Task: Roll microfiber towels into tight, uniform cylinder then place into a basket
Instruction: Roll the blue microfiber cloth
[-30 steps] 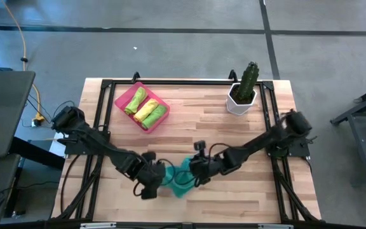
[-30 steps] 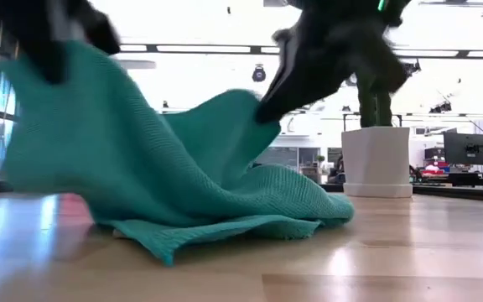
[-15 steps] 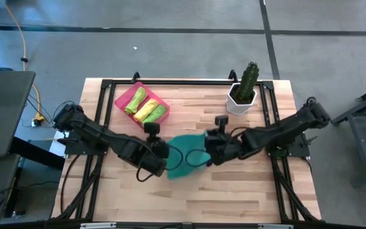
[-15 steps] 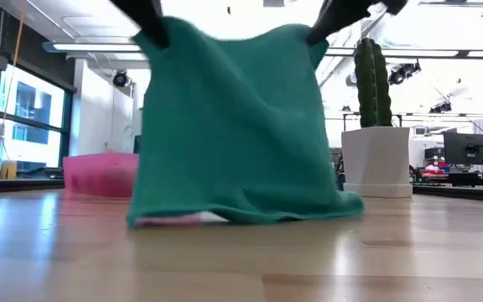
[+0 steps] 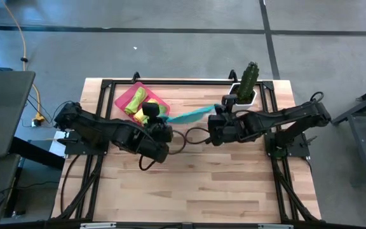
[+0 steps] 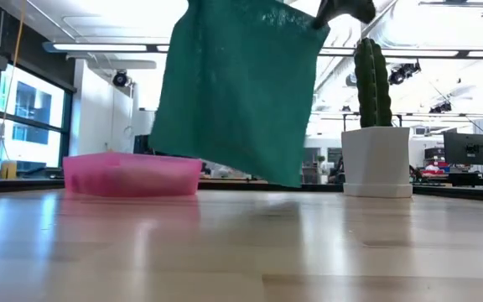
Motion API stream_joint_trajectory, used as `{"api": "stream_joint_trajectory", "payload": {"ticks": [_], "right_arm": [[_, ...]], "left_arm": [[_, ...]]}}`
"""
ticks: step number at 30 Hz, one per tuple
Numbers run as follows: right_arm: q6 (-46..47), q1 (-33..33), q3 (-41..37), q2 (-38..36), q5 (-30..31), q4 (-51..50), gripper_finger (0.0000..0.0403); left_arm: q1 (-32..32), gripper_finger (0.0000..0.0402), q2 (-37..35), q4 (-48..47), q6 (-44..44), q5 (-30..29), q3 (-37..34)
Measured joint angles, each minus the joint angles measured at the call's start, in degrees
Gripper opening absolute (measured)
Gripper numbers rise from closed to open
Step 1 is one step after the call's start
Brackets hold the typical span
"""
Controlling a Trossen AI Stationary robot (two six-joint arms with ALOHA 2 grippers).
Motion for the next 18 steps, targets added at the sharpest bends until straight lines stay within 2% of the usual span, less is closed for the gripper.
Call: {"api": "stream_joint_trajectory", "payload": {"ticks": [5,7,9,15,18], "right_arm": [[6.7,0.5,1.0,0.0,-21.7,-3.4,0.0000],[5.5,1.0,1.0,0.0,-25.0,-3.6,0.0000],[3.6,1.4,1.0,0.0,-22.5,-4.0,0.0000],[0.5,-0.3,1.0,0.0,-5.8,-5.6,0.0000],[-2.3,-2.2,1.0,0.0,-2.3,-5.2,0.0000]], "left_arm": [[0.6,0.0000,0.1,1.0,-9.4,26.8,1.0],[0.6,0.0000,0.1,0.9,-9.2,30.2,0.7],[0.7,0.0000,0.1,0.1,-7.7,27.4,0.2],[2.6,0.0000,0.1,-6.0,-3.2,10.2,0.2],[5.2,0.0000,0.1,-6.5,-0.3,5.7,0.2]]}}
